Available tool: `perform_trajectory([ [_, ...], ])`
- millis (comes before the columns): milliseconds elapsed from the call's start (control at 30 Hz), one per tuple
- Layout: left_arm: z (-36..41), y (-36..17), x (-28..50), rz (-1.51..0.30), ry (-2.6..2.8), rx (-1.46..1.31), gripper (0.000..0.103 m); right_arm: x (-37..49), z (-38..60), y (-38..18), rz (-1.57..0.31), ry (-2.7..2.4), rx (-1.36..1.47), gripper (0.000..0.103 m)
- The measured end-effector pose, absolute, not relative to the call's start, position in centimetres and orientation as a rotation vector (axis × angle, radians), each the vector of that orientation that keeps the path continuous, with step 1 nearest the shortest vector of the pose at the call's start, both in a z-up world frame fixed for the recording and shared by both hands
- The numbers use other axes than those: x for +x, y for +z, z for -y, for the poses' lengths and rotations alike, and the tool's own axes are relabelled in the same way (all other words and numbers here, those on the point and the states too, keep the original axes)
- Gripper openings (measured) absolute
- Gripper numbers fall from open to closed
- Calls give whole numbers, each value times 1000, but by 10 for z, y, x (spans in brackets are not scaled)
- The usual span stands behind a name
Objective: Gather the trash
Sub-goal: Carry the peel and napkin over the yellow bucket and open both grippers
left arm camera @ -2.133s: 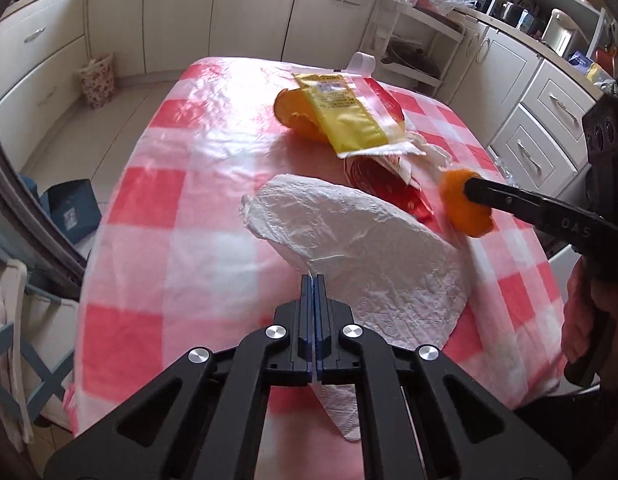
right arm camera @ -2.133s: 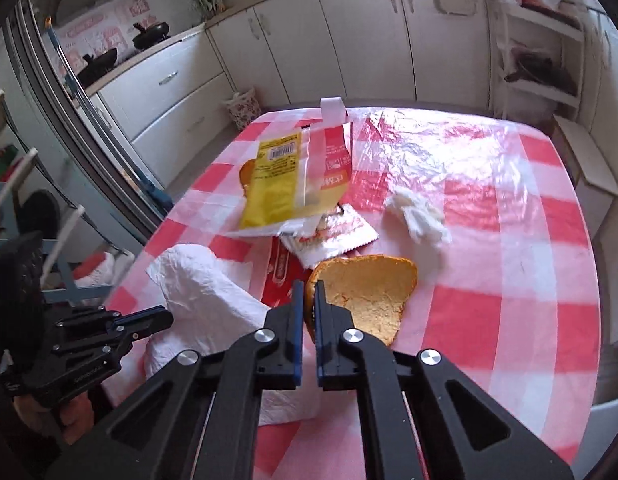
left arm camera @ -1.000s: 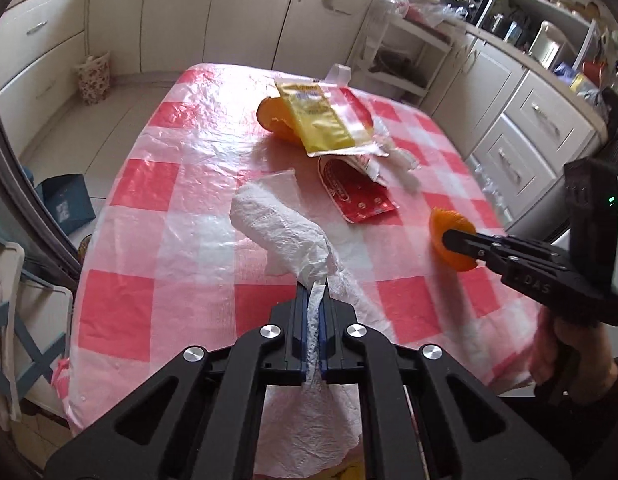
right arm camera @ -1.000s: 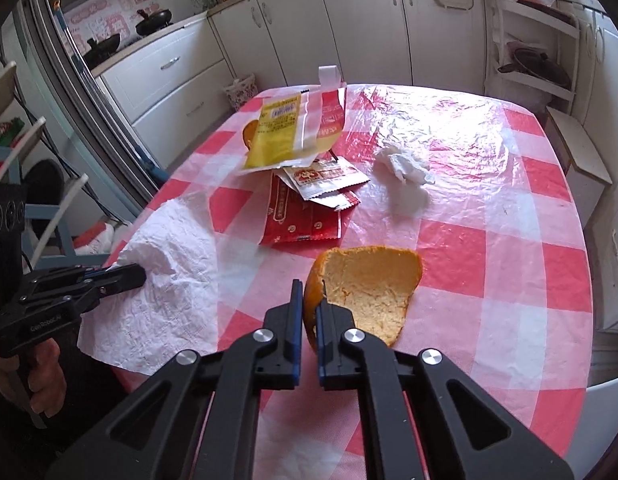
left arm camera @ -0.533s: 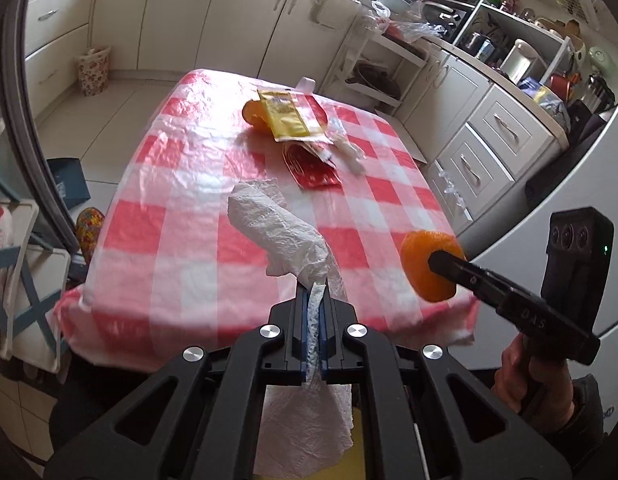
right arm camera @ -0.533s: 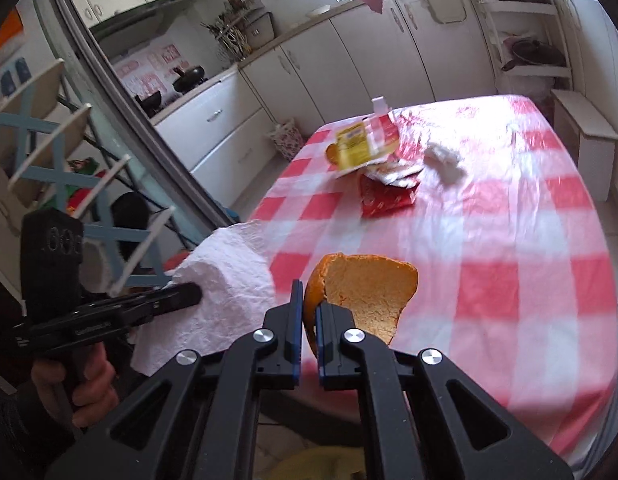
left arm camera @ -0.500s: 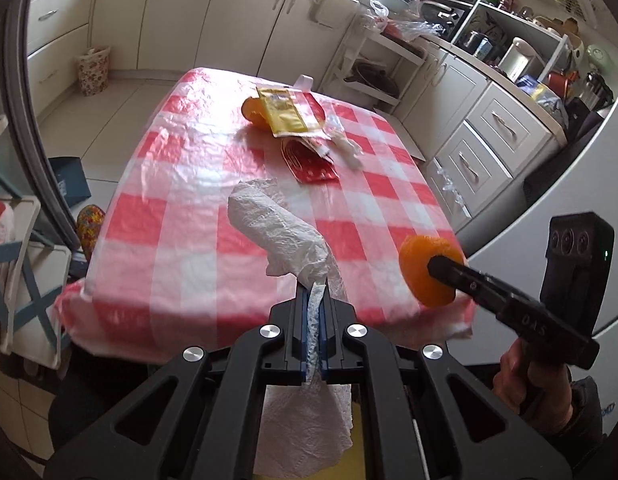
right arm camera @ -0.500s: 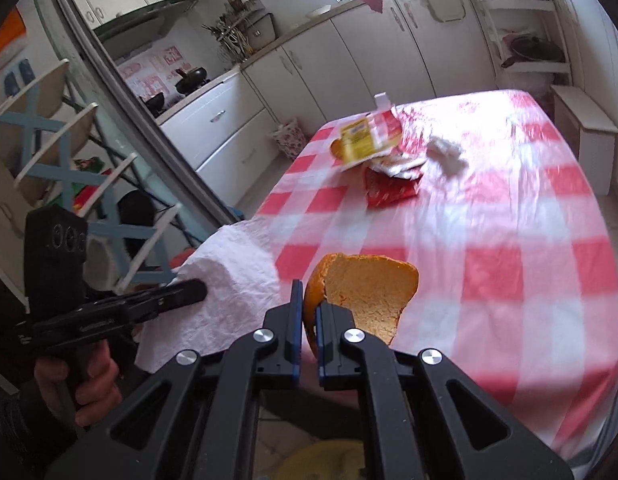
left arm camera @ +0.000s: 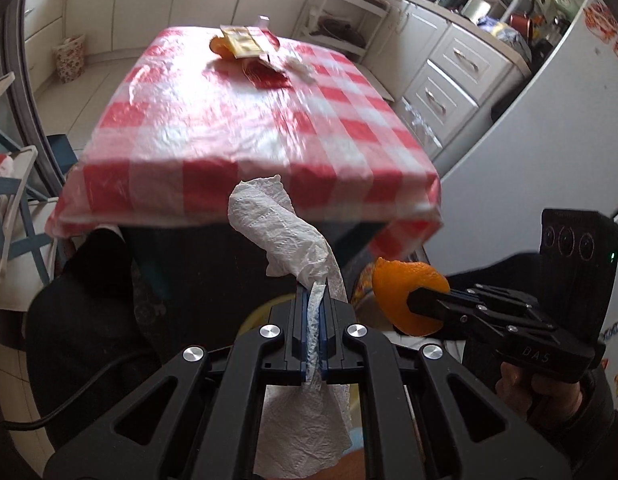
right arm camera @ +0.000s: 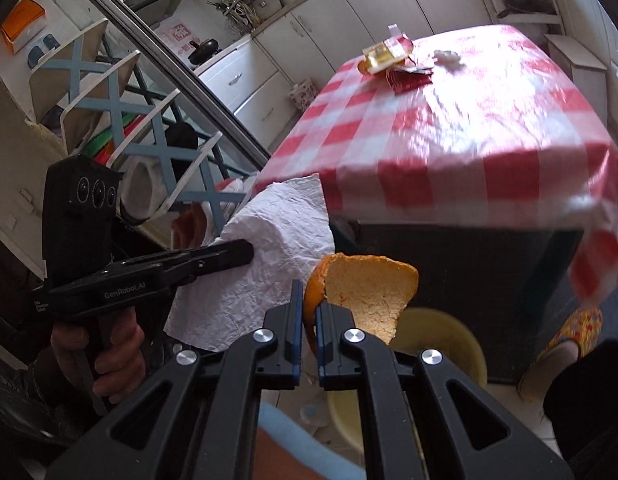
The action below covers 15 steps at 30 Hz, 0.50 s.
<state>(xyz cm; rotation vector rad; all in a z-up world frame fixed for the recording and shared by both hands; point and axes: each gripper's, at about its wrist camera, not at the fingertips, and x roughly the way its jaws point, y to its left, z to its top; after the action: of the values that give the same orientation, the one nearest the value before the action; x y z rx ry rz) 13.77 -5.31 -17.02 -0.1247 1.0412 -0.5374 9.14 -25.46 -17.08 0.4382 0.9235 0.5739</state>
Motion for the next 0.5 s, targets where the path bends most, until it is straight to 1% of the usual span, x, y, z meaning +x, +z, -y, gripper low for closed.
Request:
perform_trajectory([
  [133,60,-187,124,-1119,-568,-93,4,83,253,-186,-1001,560,459,6],
  [200,68,-200,119,-1185,-586,-57,5,87,247,-205,-1116,535,447,9],
  [233,72,-207,117,-1218,-590,-32,7,89,243,-215,-1175,529,441,11],
  [267,75,-211,116,-1235,-586,-17,12,91,242,-227,-1226,494,432,19],
  [300,78,-217,114,-1260,-586,4,15,92,242,-232,-1250,463,425,27],
  [333,81,-219,112,-1268,-584,15,21,93,242,-233,-1256,451,423,33],
  [367,82,-220,110,-1267,-579,24,28,94,244,-233,-1252,446,432,34],
  [400,81,-220,110,-1266,-579,25,33,95,247,-232,-1242,440,441,36],
  [433,81,-220,109,-1263,-582,22,39,95,248,-231,-1236,433,444,42],
  [467,80,-219,109,-1259,-581,19,42,96,249,-231,-1233,424,449,44],
  [500,78,-219,110,-1257,-577,17,42,97,251,-232,-1233,419,455,44],
])
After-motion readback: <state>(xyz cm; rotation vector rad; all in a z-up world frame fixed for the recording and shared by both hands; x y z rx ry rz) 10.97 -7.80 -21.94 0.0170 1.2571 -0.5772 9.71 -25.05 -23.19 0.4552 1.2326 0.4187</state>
